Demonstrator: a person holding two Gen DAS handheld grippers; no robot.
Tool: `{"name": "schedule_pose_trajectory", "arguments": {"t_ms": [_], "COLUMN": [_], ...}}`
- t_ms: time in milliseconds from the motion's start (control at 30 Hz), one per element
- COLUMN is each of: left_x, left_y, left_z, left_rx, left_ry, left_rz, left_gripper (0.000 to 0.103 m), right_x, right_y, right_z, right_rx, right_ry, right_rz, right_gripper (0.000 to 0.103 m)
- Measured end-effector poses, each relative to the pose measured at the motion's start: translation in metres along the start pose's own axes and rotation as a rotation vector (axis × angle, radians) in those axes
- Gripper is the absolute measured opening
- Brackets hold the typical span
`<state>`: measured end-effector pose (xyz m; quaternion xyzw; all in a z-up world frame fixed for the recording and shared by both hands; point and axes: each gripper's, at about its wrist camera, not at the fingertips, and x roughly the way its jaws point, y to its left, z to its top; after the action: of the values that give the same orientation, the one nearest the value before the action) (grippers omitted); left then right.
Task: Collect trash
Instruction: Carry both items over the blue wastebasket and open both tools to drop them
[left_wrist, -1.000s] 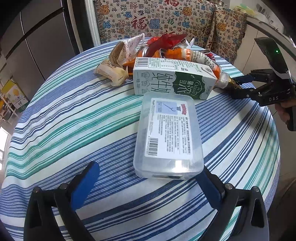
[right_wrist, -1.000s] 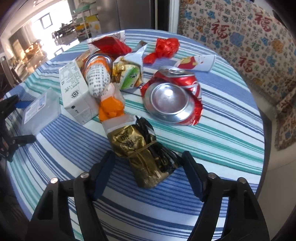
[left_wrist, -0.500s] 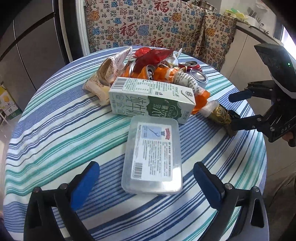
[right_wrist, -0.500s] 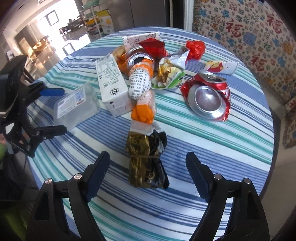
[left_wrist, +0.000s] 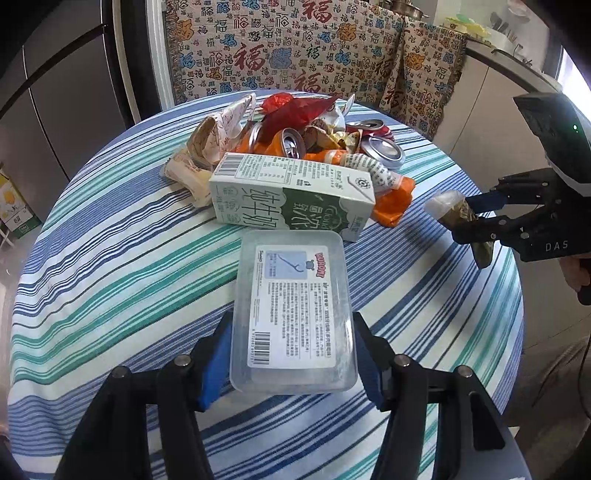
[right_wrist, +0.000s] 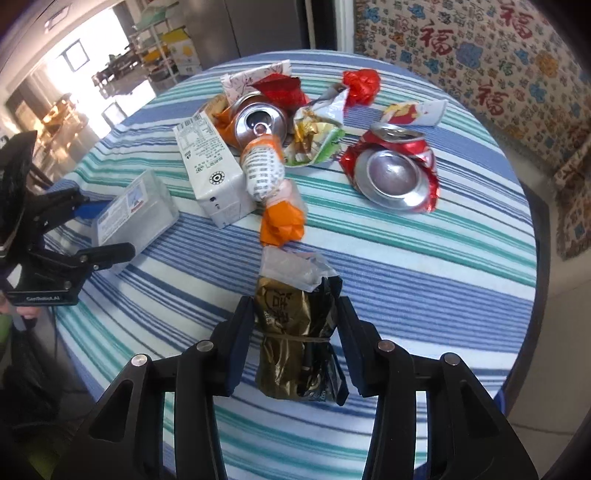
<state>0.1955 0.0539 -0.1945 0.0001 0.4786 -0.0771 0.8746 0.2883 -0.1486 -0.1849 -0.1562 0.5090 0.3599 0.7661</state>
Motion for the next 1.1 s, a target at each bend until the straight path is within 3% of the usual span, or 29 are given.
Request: {"name": "schedule_pose_trajectory", "arguments": {"t_ms": [167, 300, 467, 667, 867, 1100], "left_x": [-0.021, -0.026, -0.013, 0.028, 0.09, 0.163], "left_y": [-0.029, -0.073, -0.143, -0.235, -0.325, -0.387], "left_z": [0.004, 0.021, 0.047, 0.073, 0.087, 0.09], "left_rx": [0.012, 0.051, 0.117, 0.2, 0.243, 0.259], "left_ry": [-0.052, -0.096, -0.103, -0.061, 0.009, 0.102], "left_rz": [-0.045, -0.102, -0.201, -0.314, -0.38, -0.415], "left_gripper": [0.061, 0.061, 0.061, 0.061, 0.061, 0.061], "right_x": [-0.04, -0.072, -0.104, -0.114, -0.107, -0.108], "right_y": [-0.036, -0.072, -0.117, -0.187, -0.253, -0.284], "right_z": [-0.036, -0.08, -0.144, -0.196, -0.232, -0.269], "right_rx": [0.176, 0.358, 0.565, 0.727, 0.838, 0.876], "right_ry": [-0.108, -0.205, -0.261, -0.223, -0.206, -0.213], "right_rz": [-0.004, -0.093, -0.218, -0.348, -0.407, -0.391], "right_gripper": [0.046, 0.046, 0.046, 0.047, 0.047, 0.047]}}
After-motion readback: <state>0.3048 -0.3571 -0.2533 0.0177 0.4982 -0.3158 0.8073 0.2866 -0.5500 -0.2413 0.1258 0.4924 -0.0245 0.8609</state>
